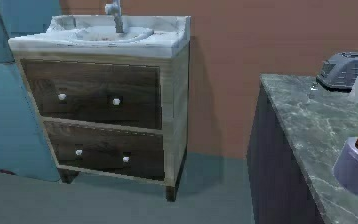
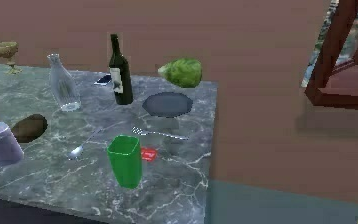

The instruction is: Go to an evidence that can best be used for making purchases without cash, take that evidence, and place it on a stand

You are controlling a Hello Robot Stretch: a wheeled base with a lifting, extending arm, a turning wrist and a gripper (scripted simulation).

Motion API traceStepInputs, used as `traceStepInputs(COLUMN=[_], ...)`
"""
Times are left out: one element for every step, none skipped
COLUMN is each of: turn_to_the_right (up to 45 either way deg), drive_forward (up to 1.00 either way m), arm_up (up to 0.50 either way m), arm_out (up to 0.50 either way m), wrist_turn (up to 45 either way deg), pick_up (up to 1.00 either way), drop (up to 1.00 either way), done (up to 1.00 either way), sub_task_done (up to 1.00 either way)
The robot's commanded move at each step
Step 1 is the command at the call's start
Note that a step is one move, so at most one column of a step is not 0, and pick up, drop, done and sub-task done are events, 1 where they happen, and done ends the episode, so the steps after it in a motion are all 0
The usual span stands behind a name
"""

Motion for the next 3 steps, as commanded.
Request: traceStepInputs(turn_to_the_right=[-6.0,45.0,45.0], drive_forward=[0.00,0.00,0.00], arm_up=[0.00,0.00,0.00], arm_out=[0.00,0.00,0.00], wrist_turn=[0.0,0.0,0.0], pick_up=[0.00,0.00,0.00], drop=[0.00,0.00,0.00], done=[0.00,0.00,0.00], sub_task_done=[0.00,0.00,0.00])
